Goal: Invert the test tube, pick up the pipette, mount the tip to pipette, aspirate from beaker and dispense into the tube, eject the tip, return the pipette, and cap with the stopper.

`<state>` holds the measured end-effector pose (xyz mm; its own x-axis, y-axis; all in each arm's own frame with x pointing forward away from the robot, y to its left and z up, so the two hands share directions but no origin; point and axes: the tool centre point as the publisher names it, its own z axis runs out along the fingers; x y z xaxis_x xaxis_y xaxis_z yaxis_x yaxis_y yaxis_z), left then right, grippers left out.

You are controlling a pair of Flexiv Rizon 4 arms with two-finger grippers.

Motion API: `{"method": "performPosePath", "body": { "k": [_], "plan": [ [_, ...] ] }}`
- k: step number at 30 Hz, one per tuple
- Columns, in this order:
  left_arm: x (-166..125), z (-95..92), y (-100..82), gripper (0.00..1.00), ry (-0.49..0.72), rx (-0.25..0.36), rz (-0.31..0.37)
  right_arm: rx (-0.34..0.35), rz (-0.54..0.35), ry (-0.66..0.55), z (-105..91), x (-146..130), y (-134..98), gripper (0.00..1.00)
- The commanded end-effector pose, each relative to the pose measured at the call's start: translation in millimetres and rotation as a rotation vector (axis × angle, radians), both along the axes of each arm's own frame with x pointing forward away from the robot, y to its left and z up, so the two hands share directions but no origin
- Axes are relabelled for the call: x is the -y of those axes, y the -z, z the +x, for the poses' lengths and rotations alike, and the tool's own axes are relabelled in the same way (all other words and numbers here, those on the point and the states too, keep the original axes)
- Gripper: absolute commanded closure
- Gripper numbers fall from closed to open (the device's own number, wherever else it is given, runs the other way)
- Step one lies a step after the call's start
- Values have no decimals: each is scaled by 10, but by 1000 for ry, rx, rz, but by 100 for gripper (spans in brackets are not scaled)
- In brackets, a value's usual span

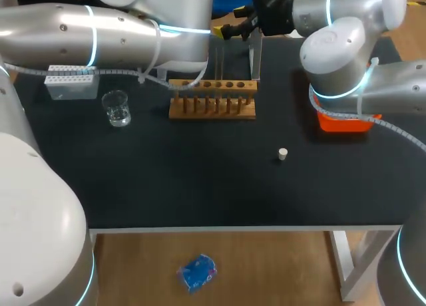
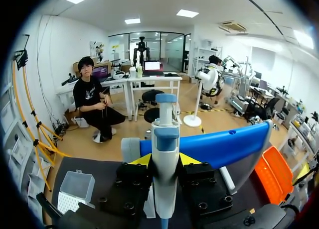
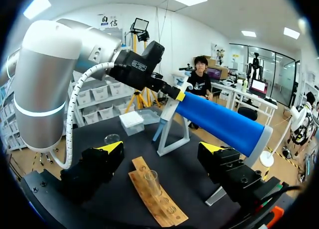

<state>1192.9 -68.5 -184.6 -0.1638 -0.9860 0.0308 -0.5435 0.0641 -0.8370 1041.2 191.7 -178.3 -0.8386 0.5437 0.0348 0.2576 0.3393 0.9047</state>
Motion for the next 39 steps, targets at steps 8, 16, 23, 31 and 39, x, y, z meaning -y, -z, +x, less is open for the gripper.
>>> {"method": "performPosePath", "body": {
  "k": [8,16,23,31,39],
  "plan": [
    [21,55,30,100,4,-13,3,-1,1,-3,-3,14,-2,0],
    [23,61,72,100,3,-22,1,-1,1,-3,-3,14,-2,0],
    [31,53,117,100,2,-32,-2,-1,1,-3,-3,14,-2,0],
    [38,11,165,100,-2,-42,-9,-1,1,-3,-3,14,-2,0],
    [29,-22,205,100,-8,-51,-12,-1,1,-3,-3,14,-2,0]
  ]
}}
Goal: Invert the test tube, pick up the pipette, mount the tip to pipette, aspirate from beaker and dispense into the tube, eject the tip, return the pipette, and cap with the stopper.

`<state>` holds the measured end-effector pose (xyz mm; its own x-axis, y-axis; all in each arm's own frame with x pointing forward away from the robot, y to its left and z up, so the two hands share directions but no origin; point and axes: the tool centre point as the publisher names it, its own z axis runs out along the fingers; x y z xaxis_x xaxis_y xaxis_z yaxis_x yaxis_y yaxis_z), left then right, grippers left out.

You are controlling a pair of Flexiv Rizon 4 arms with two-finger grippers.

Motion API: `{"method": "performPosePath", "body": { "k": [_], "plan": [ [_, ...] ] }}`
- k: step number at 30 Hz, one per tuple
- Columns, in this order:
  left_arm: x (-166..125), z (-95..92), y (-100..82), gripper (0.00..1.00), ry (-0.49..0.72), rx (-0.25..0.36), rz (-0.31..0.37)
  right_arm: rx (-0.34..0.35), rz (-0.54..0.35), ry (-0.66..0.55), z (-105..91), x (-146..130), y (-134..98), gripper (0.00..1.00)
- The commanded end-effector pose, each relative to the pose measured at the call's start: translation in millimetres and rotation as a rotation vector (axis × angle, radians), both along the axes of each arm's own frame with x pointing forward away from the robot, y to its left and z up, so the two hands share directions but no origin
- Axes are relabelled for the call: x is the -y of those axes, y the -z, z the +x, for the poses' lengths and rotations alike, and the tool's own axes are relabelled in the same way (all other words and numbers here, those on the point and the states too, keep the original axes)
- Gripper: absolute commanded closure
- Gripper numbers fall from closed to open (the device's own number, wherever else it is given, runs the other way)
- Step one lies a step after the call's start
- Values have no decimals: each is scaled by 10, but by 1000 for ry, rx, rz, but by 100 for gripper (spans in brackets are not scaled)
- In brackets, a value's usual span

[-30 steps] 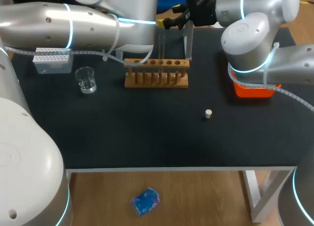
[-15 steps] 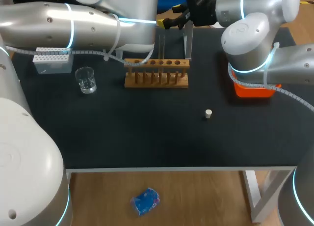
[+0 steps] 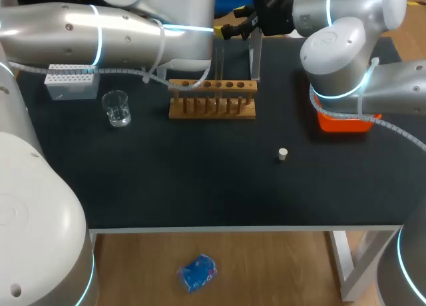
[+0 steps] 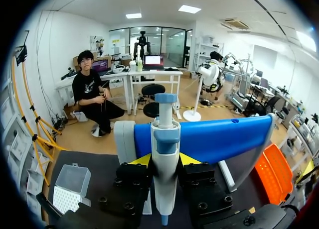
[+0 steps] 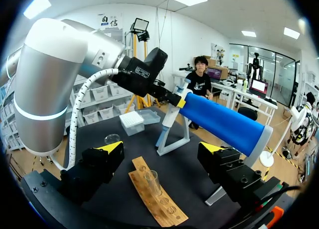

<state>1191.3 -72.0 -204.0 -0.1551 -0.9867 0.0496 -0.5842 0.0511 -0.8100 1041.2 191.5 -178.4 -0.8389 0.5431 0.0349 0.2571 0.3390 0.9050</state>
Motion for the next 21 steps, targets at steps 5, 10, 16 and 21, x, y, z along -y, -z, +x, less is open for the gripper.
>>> {"method": "performPosePath", "body": {
  "k": [5,10,16,21],
  "plan": [
    [3,-11,28,100,-2,-5,-4,-1,1,-2,-3,12,-3,0],
    [17,-14,38,100,-2,-7,-5,-1,1,-2,-3,12,-3,0],
    [15,-23,45,100,-6,-9,-6,-1,1,-2,-3,12,-3,0],
    [17,-26,48,71,-10,-8,-9,-1,1,-2,-3,12,-3,0]
  ]
}}
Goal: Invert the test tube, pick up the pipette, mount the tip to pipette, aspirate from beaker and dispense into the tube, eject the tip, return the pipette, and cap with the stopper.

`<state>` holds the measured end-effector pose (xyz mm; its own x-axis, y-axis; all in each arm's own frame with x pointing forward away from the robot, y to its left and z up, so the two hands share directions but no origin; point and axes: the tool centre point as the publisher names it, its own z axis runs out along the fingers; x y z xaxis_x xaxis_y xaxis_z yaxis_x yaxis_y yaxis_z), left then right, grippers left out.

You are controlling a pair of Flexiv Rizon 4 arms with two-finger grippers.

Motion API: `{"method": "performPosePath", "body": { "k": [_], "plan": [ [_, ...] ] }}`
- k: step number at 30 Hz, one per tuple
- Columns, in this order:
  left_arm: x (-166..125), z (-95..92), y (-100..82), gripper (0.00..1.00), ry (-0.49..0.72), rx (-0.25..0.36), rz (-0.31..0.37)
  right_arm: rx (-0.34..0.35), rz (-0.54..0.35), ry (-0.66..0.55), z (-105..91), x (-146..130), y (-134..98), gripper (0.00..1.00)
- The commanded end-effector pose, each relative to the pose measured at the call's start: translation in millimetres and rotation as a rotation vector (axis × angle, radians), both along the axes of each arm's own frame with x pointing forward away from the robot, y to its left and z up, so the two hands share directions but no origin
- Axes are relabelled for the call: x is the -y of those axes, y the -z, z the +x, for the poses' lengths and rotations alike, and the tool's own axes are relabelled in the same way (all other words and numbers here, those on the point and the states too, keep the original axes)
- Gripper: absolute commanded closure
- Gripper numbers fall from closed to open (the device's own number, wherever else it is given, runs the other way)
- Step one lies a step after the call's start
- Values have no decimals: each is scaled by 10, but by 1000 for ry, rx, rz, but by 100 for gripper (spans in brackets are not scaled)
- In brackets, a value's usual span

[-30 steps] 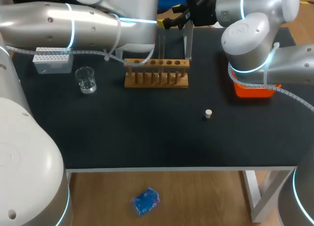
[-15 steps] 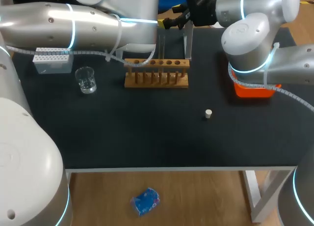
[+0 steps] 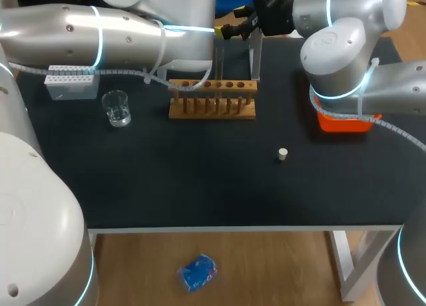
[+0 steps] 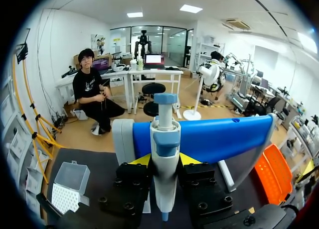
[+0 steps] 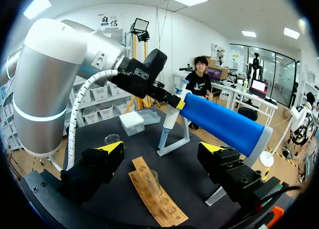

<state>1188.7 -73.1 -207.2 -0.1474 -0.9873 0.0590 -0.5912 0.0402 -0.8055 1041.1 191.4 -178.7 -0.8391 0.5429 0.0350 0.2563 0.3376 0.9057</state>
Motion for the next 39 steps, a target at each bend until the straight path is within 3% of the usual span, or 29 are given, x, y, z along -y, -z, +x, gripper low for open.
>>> {"method": "performPosePath", "body": {
  "k": [1,9,15,20,24,25,26,27,39],
  "plan": [
    [6,0,16,69,-2,1,-1,-2,-1,-2,-2,11,-6,0],
    [12,-18,25,75,-5,0,-7,-2,-1,-2,-2,11,-6,0],
    [5,-41,26,49,-10,1,-8,-2,-1,-2,-2,11,-6,0],
    [2,-60,16,55,-11,4,-6,-2,-1,-2,-2,11,-6,0],
    [2,-102,-10,53,-13,6,-6,-2,-1,-2,-2,11,-6,0],
    [2,-121,-24,39,-12,7,-5,-2,-1,-2,-2,11,-6,0],
    [-1,-139,-37,16,-12,8,-5,-2,-1,-2,-2,11,-6,0],
    [-4,-157,-47,1,-11,10,1,-2,-1,-2,-2,11,-6,0],
    [11,-487,-138,0,-21,23,5,-2,-1,-2,-2,11,-6,0]
  ]
}}
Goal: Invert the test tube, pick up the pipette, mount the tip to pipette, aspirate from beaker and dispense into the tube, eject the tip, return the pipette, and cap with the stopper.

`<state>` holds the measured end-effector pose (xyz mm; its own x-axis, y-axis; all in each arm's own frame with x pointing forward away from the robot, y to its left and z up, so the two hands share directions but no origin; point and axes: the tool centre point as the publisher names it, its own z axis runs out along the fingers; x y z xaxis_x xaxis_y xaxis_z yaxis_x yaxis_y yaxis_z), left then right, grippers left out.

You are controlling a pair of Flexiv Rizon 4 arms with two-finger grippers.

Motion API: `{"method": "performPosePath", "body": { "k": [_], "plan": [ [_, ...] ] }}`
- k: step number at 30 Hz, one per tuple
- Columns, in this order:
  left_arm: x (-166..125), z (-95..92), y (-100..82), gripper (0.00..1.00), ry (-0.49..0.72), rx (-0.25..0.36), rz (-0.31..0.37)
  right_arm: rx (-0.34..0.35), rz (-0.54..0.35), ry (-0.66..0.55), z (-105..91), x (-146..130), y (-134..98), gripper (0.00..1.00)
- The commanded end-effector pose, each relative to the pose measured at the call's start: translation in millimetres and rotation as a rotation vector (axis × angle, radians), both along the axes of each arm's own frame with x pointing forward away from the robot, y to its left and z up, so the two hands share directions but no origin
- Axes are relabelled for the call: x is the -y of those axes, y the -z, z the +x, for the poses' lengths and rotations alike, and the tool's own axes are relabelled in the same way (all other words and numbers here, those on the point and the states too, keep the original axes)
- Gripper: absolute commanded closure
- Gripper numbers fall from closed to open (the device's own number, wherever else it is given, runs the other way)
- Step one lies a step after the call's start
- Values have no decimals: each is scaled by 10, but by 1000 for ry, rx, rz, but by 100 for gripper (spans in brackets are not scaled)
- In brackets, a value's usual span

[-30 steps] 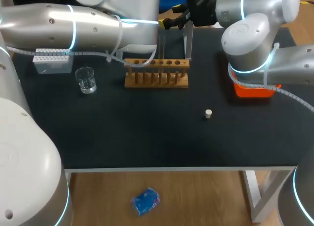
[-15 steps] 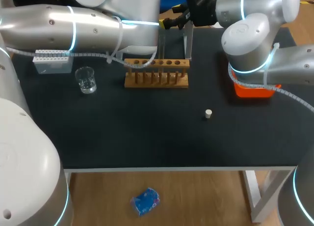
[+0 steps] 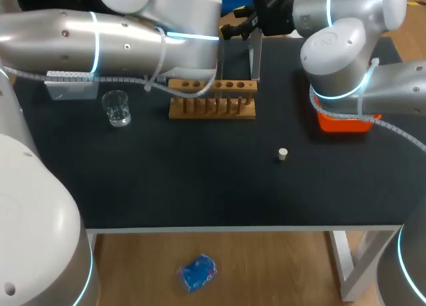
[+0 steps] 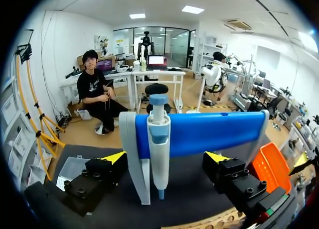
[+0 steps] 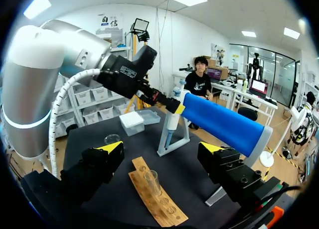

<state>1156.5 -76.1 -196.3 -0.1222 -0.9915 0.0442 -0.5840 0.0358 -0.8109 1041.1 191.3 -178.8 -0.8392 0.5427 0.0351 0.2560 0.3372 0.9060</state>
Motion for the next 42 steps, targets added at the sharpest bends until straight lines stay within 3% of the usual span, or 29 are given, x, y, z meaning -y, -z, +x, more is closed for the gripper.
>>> {"method": "performPosePath", "body": {
  "k": [1,11,14,15,17,19,26,34,42],
  "plan": [
    [-18,-200,-37,0,6,15,-8,-2,-1,-2,-2,10,-8,0],
    [-26,-590,-172,0,98,72,-28,16,17,-35,-79,116,-110,0],
    [-11,-711,-213,0,157,104,-31,24,18,-51,-137,216,-157,0],
    [11,-768,-243,0,211,134,-59,28,17,-55,-155,249,-170,0],
    [54,-858,-262,0,271,137,-29,41,34,-80,-205,313,-201,0],
    [97,-933,-286,0,359,148,-41,44,37,-113,-262,364,-224,0],
    [193,-1195,-302,0,651,81,-20,50,43,-218,-465,548,-275,0],
    [337,-1378,-328,0,975,-26,-2,22,-22,-294,-650,798,-252,0],
    [458,-1458,-329,0,1107,-89,39,22,-22,-294,-650,798,-252,0]
  ]
}}
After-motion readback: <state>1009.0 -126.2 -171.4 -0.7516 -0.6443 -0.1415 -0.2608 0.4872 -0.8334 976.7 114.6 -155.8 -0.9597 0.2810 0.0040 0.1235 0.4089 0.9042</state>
